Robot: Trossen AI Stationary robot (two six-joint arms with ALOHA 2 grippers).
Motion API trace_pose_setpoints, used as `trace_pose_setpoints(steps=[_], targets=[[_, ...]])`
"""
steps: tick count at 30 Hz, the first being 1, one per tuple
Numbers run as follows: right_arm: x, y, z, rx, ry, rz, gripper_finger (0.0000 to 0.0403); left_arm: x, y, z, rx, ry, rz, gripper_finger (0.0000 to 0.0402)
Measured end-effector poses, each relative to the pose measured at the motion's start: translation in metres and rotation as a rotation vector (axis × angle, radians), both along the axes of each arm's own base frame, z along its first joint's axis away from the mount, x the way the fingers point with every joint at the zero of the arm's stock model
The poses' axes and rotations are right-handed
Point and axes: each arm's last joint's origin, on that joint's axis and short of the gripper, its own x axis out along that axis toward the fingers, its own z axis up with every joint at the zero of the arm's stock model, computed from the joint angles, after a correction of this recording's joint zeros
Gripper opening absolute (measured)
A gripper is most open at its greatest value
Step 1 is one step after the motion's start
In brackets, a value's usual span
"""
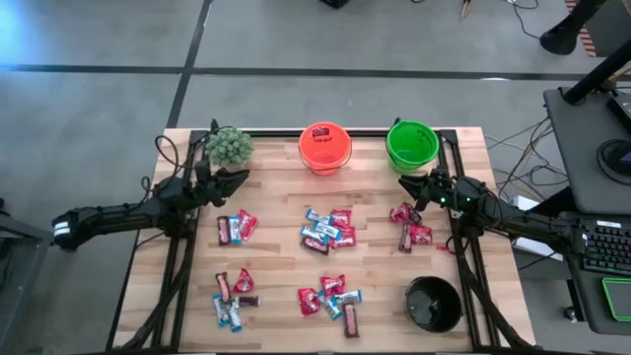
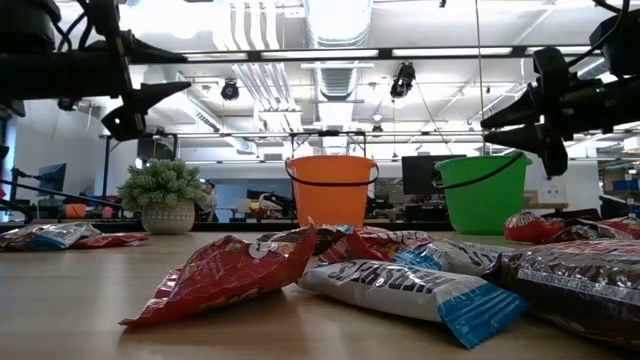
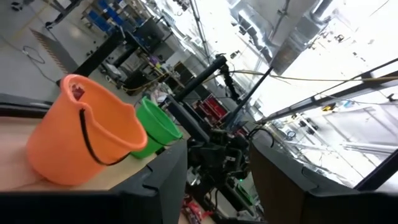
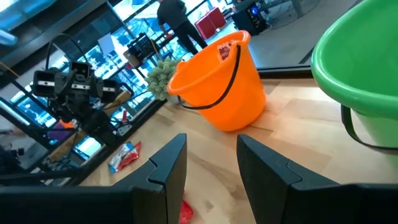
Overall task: Organize candy in baskets
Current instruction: Put the brown chocolate bar into the black bucket
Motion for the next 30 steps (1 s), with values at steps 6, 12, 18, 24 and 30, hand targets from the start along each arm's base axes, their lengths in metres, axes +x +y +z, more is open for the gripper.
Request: trace_pose_setpoints(steps=[6,12,18,24,30], targets=[[0.000,0.000,0.000,0.016,-0.008,-0.003,0.0132,0.003,0.001,0.005,0.002,-0.006,0.000,0.0206],[0.000,0.000,0.004,-0.015,-0.040,0.000,0.0132,0.008,0.001,0.022,0.052,-0.002,-0.015,0.0215],[0.001,0.000,0.012,-0.030,-0.118,0.008,0.0132,0.017,0.004,0.044,0.107,0.006,-0.005,0.0215],[0.001,0.001,0.012,-0.009,-0.131,0.046,0.0132,0.033,0.006,0.070,0.191,0.049,-0.057,0.0209],[0.002,0.003,0.021,-0.020,-0.152,0.121,0.0132,0.055,0.011,0.097,0.262,0.200,-0.100,0.0185]])
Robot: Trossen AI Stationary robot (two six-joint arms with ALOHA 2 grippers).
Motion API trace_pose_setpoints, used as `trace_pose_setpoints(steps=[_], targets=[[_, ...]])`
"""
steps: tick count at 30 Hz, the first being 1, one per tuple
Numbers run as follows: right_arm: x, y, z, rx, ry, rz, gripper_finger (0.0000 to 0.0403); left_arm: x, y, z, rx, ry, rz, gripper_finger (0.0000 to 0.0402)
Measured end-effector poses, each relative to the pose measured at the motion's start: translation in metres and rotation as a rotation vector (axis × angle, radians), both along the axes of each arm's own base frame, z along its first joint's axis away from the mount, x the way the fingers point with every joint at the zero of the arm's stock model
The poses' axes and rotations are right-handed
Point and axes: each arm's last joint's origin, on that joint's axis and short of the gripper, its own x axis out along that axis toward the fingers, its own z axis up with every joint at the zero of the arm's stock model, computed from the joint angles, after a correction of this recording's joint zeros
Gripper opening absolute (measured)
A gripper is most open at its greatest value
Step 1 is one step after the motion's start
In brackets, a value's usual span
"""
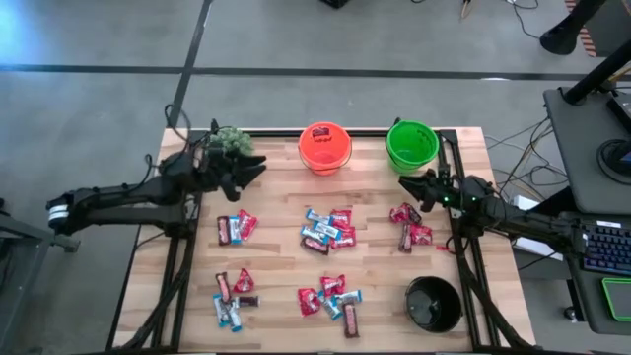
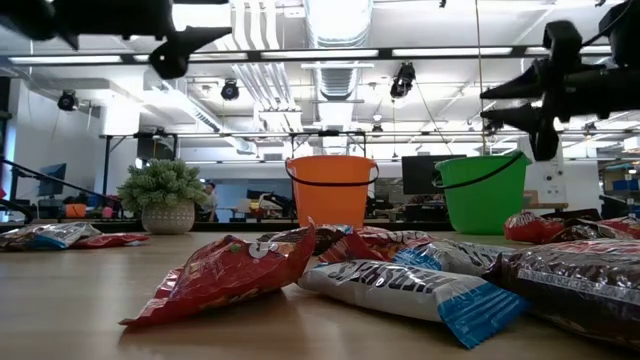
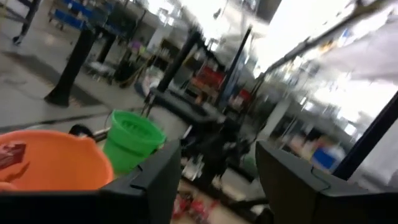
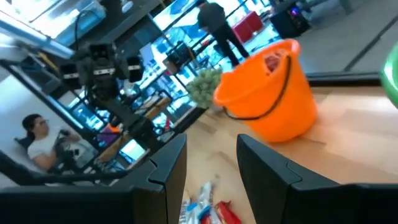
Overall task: Organize candy in baskets
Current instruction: Put the brown chocolate bar into the black bucket
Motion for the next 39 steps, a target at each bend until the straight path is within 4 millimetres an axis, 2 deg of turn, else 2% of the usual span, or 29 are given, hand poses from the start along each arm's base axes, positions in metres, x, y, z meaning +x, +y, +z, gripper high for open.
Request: trace_pose_setpoints(steps=[4,8,13,17,24,30,39], targets=[[-0.002,0.001,0.023,-0.059,0.017,0.007,0.0132,0.012,0.003,0.018,0.038,0.112,0.001,0.0175],[-0.006,0.002,0.046,-0.127,0.173,-0.001,0.0132,0.018,0.005,0.038,0.083,0.133,0.002,0.0172],[-0.007,0.001,0.077,-0.243,0.337,-0.013,0.0132,0.016,0.004,0.055,0.112,0.175,0.003,0.0172],[0.000,-0.001,0.098,-0.278,0.389,-0.001,0.0132,0.009,0.002,0.062,0.098,0.223,-0.001,0.0172],[0.030,-0.013,0.111,-0.229,0.591,0.048,0.0132,-0.008,-0.002,0.070,0.073,0.303,-0.007,0.0172],[0.051,-0.021,0.115,-0.070,0.682,0.044,0.0132,-0.028,-0.008,0.075,0.057,0.399,-0.014,0.0182],[0.078,-0.031,0.132,0.068,0.789,0.035,0.0132,-0.055,-0.015,0.097,0.168,0.409,-0.018,0.0201]])
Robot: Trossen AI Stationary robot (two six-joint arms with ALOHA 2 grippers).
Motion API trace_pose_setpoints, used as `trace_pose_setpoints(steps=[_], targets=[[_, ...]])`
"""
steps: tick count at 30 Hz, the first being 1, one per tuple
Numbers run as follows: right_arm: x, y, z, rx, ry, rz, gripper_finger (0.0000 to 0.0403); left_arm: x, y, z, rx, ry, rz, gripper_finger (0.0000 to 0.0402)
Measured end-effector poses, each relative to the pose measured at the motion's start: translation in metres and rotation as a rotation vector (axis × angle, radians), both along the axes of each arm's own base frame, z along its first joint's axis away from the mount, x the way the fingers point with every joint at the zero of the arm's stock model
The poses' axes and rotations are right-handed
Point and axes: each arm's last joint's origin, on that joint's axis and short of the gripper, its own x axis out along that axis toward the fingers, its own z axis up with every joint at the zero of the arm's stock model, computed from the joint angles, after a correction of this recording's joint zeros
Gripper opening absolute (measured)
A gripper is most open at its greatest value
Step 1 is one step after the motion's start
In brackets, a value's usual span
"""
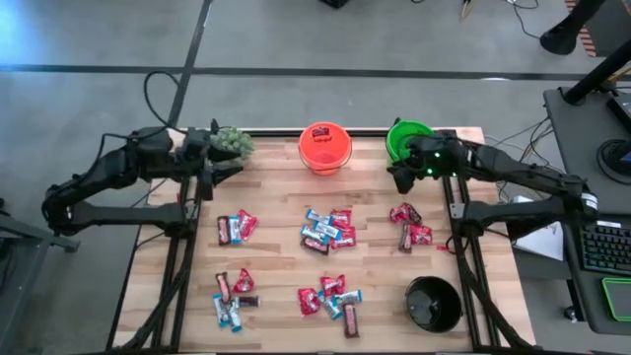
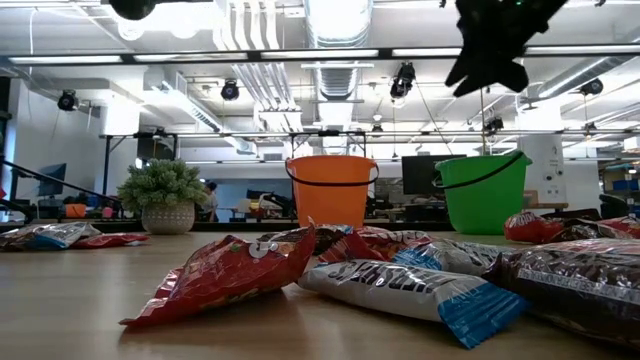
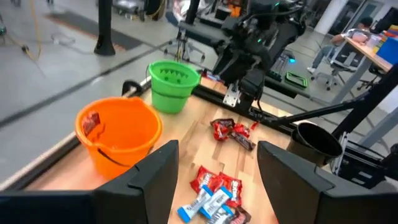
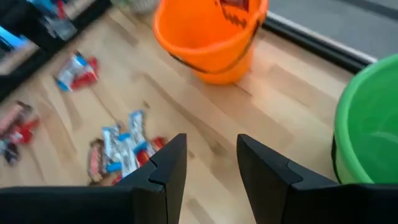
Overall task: Organize candy in baskets
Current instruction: Put the brown chocolate bar into the black bucket
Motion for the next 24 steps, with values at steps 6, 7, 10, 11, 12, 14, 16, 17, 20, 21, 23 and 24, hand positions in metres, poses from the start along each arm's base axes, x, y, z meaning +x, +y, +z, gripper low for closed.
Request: trace_pose_setpoints(steps=[6,7,10,11,12,14,16,17,20,21,23,24], targets=[[0.017,-0.006,0.014,0.052,0.120,-0.006,0.0132,-0.008,-0.002,0.004,0.064,0.008,-0.015,0.0201],[0.019,-0.007,0.015,0.062,0.147,-0.006,0.0132,-0.009,-0.003,0.003,0.068,0.014,-0.017,0.0201],[0.026,-0.010,0.014,0.096,0.238,-0.005,0.0132,-0.012,-0.003,0.001,0.073,0.043,-0.022,0.0201],[0.029,-0.010,0.014,0.107,0.264,-0.003,0.0132,-0.013,-0.003,0.000,0.075,0.051,-0.023,0.0201],[0.031,-0.010,0.013,0.115,0.288,-0.002,0.0132,-0.013,-0.004,0.000,0.074,0.056,-0.024,0.0201],[0.034,-0.011,0.010,0.139,0.343,0.002,0.0133,-0.015,-0.004,-0.001,0.072,0.064,-0.025,0.0201],[0.039,-0.011,0.006,0.162,0.396,0.009,0.0137,-0.017,-0.005,-0.001,0.080,0.059,-0.027,0.0201],[0.041,-0.012,0.004,0.170,0.419,0.011,0.0140,-0.019,-0.005,0.000,0.087,0.056,-0.029,0.0201],[0.048,-0.012,0.003,0.185,0.462,0.018,0.0154,-0.023,-0.007,0.001,0.103,0.044,-0.031,0.0201],[0.050,-0.012,0.003,0.189,0.477,0.021,0.0159,-0.025,-0.007,0.001,0.105,0.039,-0.031,0.0201],[0.054,-0.011,0.002,0.197,0.507,0.029,0.0169,-0.028,-0.008,0.002,0.108,0.029,-0.031,0.0201],[0.056,-0.010,0.002,0.201,0.517,0.031,0.0173,-0.029,-0.008,0.002,0.109,0.027,-0.030,0.0201]])
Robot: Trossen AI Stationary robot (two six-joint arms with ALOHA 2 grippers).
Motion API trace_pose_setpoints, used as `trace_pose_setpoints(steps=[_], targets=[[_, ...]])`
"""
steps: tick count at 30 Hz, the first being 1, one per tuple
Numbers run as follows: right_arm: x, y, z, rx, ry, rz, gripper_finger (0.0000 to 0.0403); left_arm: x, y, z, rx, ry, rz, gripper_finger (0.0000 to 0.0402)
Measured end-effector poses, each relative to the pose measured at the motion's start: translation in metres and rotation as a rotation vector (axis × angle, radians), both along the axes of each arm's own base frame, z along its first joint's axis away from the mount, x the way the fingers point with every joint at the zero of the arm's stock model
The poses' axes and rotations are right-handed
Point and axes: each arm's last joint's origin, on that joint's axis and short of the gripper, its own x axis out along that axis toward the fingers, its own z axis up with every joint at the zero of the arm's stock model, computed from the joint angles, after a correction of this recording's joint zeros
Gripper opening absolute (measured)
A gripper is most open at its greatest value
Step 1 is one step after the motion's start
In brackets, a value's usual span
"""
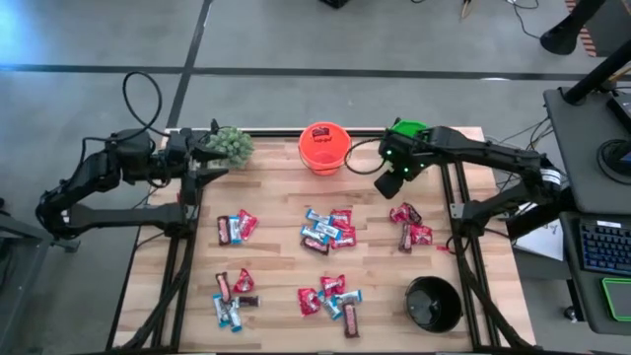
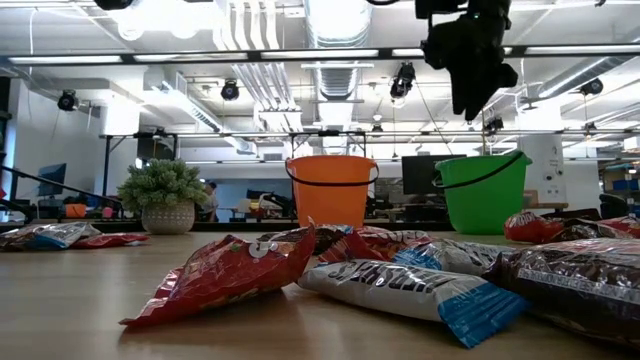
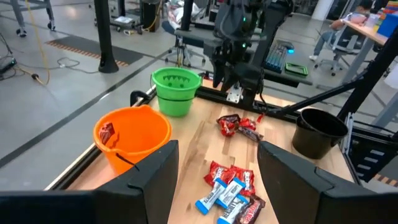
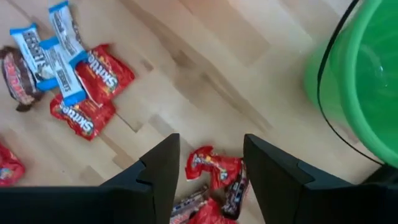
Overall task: Organize candy in baskets
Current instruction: Put the brown chocolate bar into the black bucket
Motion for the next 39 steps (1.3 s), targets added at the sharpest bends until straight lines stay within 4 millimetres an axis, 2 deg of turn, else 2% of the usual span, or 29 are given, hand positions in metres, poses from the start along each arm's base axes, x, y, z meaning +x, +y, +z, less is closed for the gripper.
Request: trace_pose_setpoints(steps=[7,16,23,29,39], targets=[[0.008,0.010,-0.004,0.039,0.087,-0.001,0.0185,-0.006,-0.002,-0.001,-0.001,0.008,0.000,0.0201],[0.008,0.026,-0.005,0.059,0.128,-0.005,0.0185,-0.006,-0.002,-0.004,-0.010,0.035,0.001,0.0201],[0.000,0.034,-0.006,0.072,0.215,-0.014,0.0185,0.001,0.000,-0.006,-0.019,0.060,0.001,0.0201],[-0.007,0.038,-0.014,0.082,0.259,-0.019,0.0185,0.005,0.001,-0.006,-0.024,0.068,0.002,0.0201],[-0.035,0.046,-0.044,0.101,0.356,-0.009,0.0185,0.005,0.001,0.000,-0.048,-0.016,0.013,0.0201]])
